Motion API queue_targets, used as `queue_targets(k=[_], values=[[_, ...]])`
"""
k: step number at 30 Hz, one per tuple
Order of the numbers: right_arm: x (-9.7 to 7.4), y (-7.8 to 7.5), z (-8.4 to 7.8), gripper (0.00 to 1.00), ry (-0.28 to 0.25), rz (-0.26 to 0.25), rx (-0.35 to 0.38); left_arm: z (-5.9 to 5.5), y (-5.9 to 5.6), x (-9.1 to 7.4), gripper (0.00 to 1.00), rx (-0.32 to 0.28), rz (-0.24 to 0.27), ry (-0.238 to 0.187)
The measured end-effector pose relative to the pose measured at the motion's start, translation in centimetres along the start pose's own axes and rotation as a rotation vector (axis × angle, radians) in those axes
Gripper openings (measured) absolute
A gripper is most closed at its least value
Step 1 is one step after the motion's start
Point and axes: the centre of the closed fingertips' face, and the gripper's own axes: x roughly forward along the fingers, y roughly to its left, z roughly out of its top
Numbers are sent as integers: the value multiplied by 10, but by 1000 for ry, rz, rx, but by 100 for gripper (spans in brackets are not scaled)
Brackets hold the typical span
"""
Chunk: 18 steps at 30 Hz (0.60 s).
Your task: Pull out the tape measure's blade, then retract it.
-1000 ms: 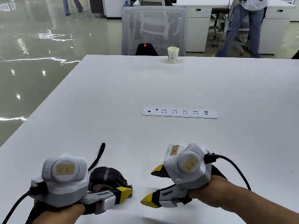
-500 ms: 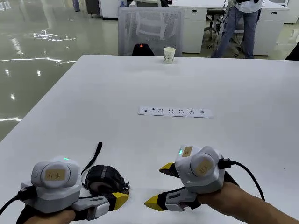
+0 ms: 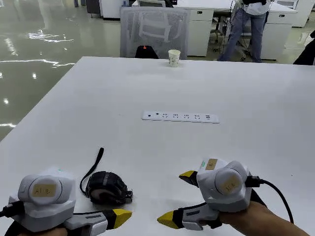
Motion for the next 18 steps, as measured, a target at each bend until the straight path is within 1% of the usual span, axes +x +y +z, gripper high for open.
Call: queue_targets(k=[4, 7, 10, 15, 18], values=[[-7, 3, -6, 72, -2, -16, 25, 0, -3, -5, 99, 15, -10, -12], [-13, 7, -10, 76, -10, -30, 45, -1, -3, -9, 99, 24, -18, -18], [-18, 6, -12, 81, -14, -49, 67, -2, -3, -12, 99, 31, -24, -19], [-25, 6, -15, 84, -22, -72, 94, -4, -4, -18, 99, 39, -36, -25], [-29, 6, -15, 87, -32, -84, 114, -5, -5, -21, 99, 55, -40, -26]])
